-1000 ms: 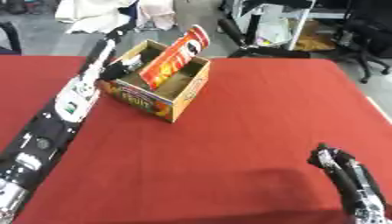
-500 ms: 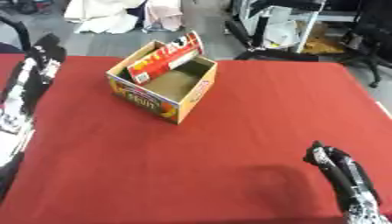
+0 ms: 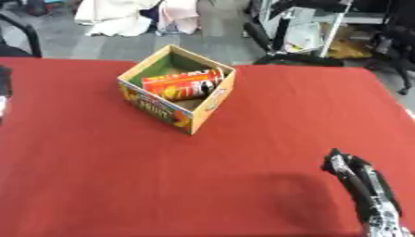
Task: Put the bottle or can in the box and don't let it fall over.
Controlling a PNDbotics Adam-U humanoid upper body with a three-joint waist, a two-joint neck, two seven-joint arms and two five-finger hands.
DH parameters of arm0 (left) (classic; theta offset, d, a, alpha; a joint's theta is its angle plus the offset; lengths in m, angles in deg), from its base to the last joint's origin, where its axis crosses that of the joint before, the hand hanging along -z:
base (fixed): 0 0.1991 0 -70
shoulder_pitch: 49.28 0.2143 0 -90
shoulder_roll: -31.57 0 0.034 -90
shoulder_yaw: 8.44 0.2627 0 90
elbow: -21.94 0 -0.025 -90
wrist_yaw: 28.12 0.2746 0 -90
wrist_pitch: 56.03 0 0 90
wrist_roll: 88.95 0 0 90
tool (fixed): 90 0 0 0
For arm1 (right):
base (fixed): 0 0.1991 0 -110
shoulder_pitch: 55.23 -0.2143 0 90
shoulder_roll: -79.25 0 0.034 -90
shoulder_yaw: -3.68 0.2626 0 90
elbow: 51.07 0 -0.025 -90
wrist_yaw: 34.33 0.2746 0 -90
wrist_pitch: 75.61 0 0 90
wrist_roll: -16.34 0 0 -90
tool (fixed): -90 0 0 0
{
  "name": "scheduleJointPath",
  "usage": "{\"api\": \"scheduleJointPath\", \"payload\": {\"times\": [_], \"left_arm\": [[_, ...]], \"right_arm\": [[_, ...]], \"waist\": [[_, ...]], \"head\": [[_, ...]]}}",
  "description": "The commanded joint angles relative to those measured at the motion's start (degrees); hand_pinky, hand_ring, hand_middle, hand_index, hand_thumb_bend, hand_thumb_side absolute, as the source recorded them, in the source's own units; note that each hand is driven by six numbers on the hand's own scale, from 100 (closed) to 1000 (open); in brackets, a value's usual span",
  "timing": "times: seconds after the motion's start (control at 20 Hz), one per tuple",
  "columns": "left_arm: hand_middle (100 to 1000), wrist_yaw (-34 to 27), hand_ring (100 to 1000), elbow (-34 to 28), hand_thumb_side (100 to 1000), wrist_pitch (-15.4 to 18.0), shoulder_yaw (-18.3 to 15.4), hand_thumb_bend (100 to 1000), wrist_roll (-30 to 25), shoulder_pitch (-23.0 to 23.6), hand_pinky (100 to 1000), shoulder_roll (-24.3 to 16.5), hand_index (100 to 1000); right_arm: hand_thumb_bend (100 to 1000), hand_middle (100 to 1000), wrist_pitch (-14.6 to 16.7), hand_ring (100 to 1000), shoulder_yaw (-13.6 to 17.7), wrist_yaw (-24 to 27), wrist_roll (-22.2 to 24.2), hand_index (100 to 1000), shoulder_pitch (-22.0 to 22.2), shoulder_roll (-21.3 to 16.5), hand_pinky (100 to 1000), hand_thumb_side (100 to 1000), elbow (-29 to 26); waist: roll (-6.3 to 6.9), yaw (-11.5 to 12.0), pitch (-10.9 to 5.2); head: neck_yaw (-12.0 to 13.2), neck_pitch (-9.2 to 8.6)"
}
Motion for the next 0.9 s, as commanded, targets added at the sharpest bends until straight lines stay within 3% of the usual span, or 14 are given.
{"api": "scheduleJointPath", "payload": {"times": [0.05,0.9], "left_arm": [[911,0.8,996,-0.6,865,0.0,-0.7,297,-1.1,-0.2,1000,0.2,972],[905,-0.7,994,-0.8,876,0.5,-0.1,284,-3.2,0.1,1000,0.6,964]], "right_arm": [[100,531,0.1,632,0.4,0.2,-0.2,566,-0.8,-1.0,806,556,-1.3],[100,531,0.0,632,0.7,0.3,-0.6,565,-0.7,-0.8,806,555,-1.6]], "waist": [[0.2,0.2,-0.27],[0.31,-0.2,-0.38]], "head": [[-0.3,-0.18],[-0.5,0.42]]}}
